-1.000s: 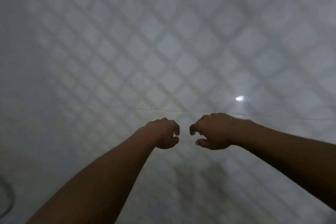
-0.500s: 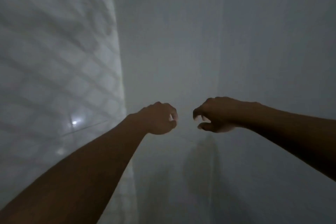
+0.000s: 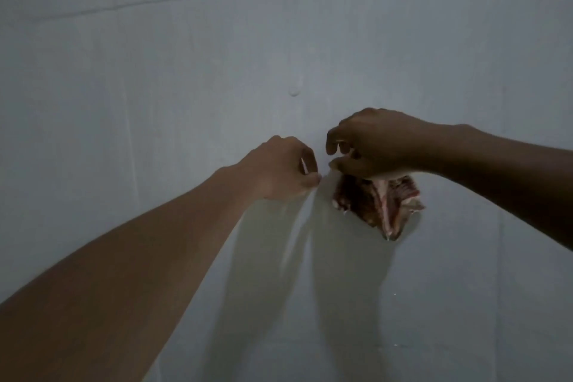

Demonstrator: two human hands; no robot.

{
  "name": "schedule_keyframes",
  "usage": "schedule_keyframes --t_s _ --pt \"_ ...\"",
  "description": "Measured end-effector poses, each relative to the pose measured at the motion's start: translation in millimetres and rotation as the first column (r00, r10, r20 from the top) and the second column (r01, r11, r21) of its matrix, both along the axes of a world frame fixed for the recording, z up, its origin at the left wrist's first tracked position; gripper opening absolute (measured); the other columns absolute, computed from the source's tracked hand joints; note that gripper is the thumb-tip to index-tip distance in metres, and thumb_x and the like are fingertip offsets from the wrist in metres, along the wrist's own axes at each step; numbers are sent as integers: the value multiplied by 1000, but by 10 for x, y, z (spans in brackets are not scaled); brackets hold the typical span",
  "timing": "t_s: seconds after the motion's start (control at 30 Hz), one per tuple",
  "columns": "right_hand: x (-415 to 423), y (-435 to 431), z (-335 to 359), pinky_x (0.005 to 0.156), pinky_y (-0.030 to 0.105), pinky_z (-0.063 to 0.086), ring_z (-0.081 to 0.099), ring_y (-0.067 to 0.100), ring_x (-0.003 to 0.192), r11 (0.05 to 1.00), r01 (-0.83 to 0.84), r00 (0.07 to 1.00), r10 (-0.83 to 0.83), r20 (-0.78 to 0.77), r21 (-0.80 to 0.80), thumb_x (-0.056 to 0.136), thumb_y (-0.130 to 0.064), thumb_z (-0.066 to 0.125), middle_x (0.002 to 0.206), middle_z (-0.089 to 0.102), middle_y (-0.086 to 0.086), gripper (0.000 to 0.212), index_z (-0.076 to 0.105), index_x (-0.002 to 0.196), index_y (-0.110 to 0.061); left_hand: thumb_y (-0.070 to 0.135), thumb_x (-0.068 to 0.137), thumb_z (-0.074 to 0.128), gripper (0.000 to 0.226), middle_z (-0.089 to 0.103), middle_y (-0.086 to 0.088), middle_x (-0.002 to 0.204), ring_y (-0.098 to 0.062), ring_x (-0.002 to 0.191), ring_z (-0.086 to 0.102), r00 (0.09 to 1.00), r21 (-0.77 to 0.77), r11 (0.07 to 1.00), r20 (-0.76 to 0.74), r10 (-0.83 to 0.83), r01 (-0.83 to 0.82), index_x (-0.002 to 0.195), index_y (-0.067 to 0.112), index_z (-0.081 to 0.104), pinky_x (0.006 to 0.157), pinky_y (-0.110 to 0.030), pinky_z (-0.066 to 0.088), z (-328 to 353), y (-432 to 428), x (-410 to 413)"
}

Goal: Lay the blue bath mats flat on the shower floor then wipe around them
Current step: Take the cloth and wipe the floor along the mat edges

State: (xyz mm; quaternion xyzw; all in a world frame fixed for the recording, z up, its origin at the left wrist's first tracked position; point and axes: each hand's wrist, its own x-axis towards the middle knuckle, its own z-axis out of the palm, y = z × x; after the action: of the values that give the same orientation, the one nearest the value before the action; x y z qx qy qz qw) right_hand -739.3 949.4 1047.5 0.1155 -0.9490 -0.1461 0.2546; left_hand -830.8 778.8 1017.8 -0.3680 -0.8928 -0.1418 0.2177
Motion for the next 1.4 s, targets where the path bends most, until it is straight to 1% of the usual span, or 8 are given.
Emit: schedule_keyframes --t_s 0.13,0.3,0.5,0.83,1.0,1.17,1.3,1.4 --pt "119 338 83 85 40 54 57 20 104 986 98 982 -117 -146 -133 93 -44 57 113 61 0 31 62 117 -24 56 85 70 29 71 5 99 -13 87 67 997 41 997 38 -69 67 95 29 70 80 -32 57 46 401 48" --pt "81 494 -113 77 43 59 66 24 84 904 287 957 -283 59 -317 89 -48 62 90 68 7 39 65 100 -11 53 83 70 29 68 1 93 -23 85 66 998 48 999 -57 16 -14 89 24 66 75 -36 55 -30 612 29" --pt "-66 400 -295 64 32 53 63 22 75 883 307 950 -306 61 -355 87 -39 66 82 66 4 27 66 93 -13 36 84 67 18 61 0 77 -23 72 60 995 103 994 -93 44 -34 77 23 56 57 -29 39 -61 637 75" --pt "42 496 -54 55 30 45 55 18 72 726 -82 961 -123 -247 -683 99 -24 49 86 57 4 10 51 100 -14 32 81 59 23 57 2 74 -21 68 54 982 342 938 -189 22 45 71 24 40 59 -32 38 125 326 117" --pt "53 220 146 65 31 58 64 19 83 665 -129 985 0 -173 -736 102 -26 46 95 64 4 21 62 104 -12 23 90 57 15 60 0 83 -16 72 53 998 437 898 17 -58 44 77 22 48 56 -29 38 293 91 101" --pt "-52 0 115 70 36 59 71 24 79 694 117 961 102 258 -711 98 -31 55 90 74 13 33 75 93 -5 42 97 60 30 63 -8 80 -21 71 56 923 269 957 384 -5 -107 79 17 62 63 -32 42 160 -408 36" --pt "-256 -312 -80 53 30 42 55 20 53 689 216 868 189 459 -692 97 -28 57 74 64 11 33 71 97 2 21 94 55 22 65 -14 85 -25 80 58 798 195 947 595 94 -257 82 10 70 73 -38 46 -132 -833 11" --pt "-412 -667 -267 45 25 31 41 18 42 694 205 832 247 496 -690 94 -18 52 57 50 8 25 60 75 -4 16 93 54 25 74 -18 104 -25 84 65 727 162 895 650 220 -415 100 5 76 83 -43 58 -311 -1116 51"
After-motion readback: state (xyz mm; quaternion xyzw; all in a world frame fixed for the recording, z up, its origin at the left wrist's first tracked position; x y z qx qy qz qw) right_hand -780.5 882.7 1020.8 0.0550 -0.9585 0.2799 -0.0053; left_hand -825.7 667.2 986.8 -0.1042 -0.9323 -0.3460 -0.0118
